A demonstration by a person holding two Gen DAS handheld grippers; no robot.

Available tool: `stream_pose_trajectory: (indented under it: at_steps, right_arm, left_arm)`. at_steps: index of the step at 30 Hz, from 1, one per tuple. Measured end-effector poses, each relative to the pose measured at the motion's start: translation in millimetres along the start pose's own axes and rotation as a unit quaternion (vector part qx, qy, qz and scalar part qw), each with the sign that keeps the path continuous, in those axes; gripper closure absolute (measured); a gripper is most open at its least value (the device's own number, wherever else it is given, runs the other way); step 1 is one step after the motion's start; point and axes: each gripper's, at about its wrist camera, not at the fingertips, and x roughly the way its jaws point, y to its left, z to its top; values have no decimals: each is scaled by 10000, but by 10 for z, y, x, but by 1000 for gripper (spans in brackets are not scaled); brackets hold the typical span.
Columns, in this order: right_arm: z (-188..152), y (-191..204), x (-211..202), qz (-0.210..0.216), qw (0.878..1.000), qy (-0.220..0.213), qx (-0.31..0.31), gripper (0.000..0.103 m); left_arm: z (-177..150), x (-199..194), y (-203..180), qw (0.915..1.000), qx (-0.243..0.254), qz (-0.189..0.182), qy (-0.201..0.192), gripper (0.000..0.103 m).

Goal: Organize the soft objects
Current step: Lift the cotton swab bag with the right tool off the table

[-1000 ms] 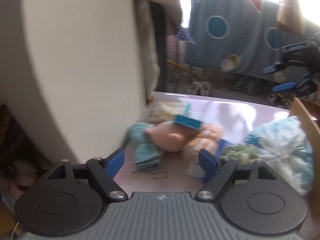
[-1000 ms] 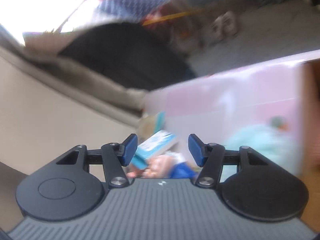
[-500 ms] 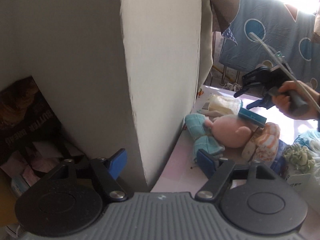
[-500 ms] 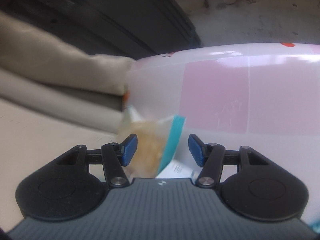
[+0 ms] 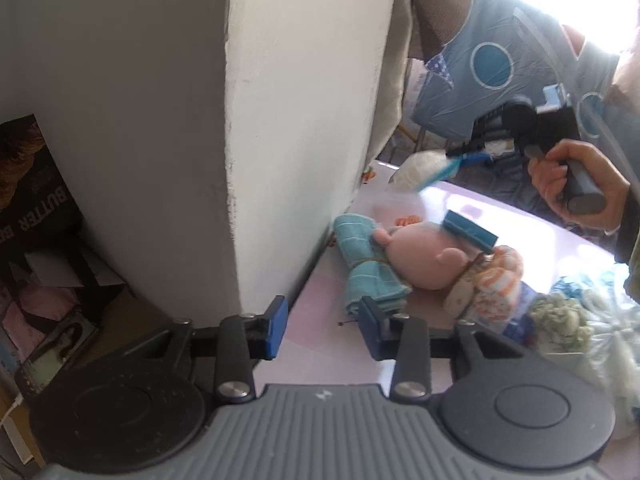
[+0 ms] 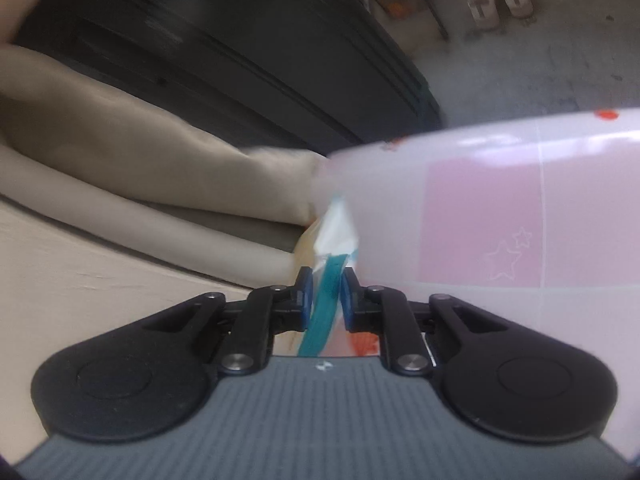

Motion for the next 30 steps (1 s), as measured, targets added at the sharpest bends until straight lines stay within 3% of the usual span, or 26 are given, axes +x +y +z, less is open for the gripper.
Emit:
stream_pose_trajectory:
  at_steps: [6, 13, 15, 22, 26, 30]
  right_arm:
    - [-432, 199, -954, 611, 9975, -347, 3, 91]
    - [-1640, -79, -1887, 1197, 9917, -383, 276, 91]
    - [-2004, -240, -2037, 1265, 9903, -421, 394, 91]
    - [-3253, -963, -2259, 874, 9882, -430, 1185, 91]
    - [-3751, -1315, -2263, 946, 9779, -383, 1827, 89]
    - [-4017, -1474, -2319, 840, 9734, -225, 2120, 78]
  left_arm:
    - [-103, -210, 34, 9993, -62, -315, 215, 65]
    - [-408, -437, 78, 9971, 26, -548, 527, 66]
    - [-491, -513, 84, 9961, 126, -638, 604, 66]
    - [-701, -601, 46, 9906, 277, -1047, 836, 66]
    - [-761, -524, -14, 9840, 221, -1396, 1085, 66]
    - [-790, -446, -137, 9781, 344, -1607, 1281, 66]
